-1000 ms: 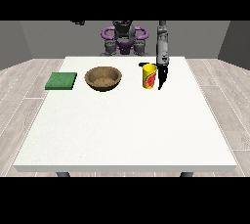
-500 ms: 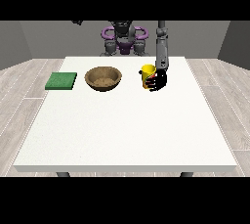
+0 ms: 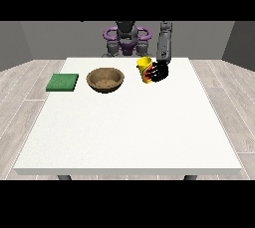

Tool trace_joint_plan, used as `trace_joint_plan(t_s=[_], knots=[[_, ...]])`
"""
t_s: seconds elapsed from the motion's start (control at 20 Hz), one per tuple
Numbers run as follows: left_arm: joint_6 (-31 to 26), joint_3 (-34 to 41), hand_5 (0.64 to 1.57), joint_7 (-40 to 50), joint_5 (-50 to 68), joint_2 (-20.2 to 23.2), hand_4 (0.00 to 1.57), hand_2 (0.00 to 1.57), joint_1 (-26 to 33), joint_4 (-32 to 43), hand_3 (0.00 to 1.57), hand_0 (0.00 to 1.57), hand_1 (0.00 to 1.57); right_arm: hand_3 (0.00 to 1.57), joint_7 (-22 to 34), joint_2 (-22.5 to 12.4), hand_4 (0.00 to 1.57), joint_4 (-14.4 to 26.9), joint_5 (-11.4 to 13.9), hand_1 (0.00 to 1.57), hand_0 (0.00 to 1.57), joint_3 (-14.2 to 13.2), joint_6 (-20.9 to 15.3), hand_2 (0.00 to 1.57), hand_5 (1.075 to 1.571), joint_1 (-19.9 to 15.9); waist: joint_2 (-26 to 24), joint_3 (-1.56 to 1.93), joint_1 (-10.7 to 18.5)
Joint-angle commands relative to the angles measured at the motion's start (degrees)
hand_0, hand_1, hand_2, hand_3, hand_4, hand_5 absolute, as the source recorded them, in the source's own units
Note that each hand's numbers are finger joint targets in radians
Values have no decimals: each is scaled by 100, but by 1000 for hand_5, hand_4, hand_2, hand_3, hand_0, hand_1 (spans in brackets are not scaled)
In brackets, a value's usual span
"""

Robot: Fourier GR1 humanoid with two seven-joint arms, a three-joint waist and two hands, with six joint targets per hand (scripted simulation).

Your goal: Pick the cup and pour the ball into the bowl, then pick the bowl and place it on the pad

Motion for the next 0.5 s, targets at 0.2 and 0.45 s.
trace_joint_plan(t_s=[0.2, 0.45], knots=[[1717, -898, 1543, 1391, -1412, -139, 1090, 1571, -820, 197, 1571, 1405, 1405, 0, -7, -24, 257, 406, -22, 0, 0, 6, 80, 0, 1560, -177, -256, 0, -154], [2307, -1294, 1564, 2484, -2223, -31, 940, 1571, -1511, 567, 1571, 1411, 1411, 0, -325, 66, 292, 652, 153, 0, 0, 67, 109, 0, 1561, -357, -14, -4, -112]])
